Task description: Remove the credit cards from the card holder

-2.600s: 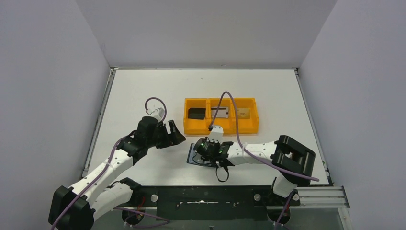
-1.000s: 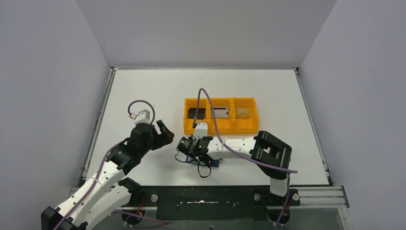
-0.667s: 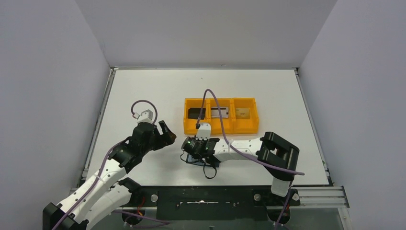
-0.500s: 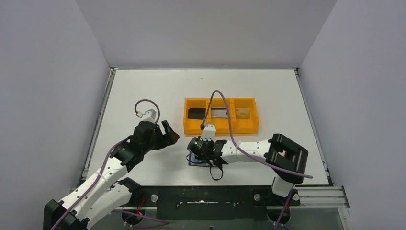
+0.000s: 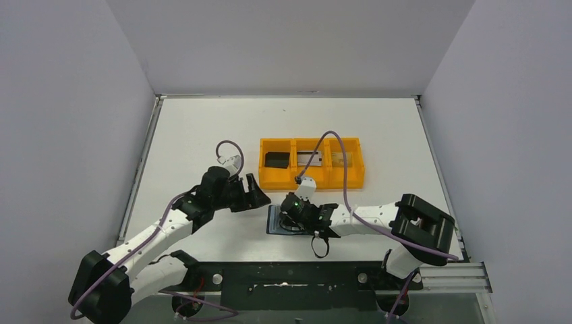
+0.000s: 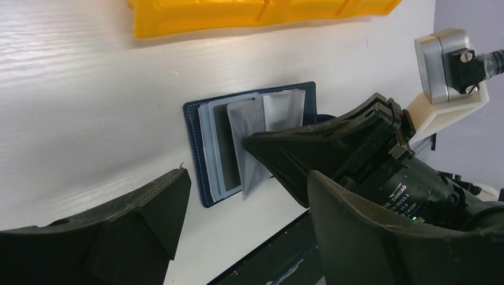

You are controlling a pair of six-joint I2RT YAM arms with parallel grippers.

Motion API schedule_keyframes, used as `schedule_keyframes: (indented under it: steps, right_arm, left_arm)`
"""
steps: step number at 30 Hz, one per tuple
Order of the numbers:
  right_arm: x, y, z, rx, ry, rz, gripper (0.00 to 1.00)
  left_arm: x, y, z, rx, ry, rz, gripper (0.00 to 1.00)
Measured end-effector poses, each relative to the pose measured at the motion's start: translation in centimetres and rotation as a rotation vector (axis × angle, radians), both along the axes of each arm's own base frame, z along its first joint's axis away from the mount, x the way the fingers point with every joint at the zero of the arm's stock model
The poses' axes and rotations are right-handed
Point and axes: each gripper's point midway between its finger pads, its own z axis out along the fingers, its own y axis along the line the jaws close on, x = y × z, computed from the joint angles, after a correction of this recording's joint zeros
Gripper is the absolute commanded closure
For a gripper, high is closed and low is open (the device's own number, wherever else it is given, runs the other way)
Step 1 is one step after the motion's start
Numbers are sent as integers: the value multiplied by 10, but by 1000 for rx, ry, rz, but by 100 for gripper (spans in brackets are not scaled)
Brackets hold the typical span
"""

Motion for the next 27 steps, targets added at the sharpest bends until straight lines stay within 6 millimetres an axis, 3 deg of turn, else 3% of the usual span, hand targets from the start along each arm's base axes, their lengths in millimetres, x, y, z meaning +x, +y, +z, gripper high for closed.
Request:
schedule_keyframes:
  steps: [11,27]
  right_arm:
    - [-3,-4,0,70,2,-15,100]
    - [-3,-8,4,131,-5,-42,100]
  left_arm:
    - [-26,-37,-32,-23,110,-157,49]
    - [-32,-55,-54,-33,167,-177,57]
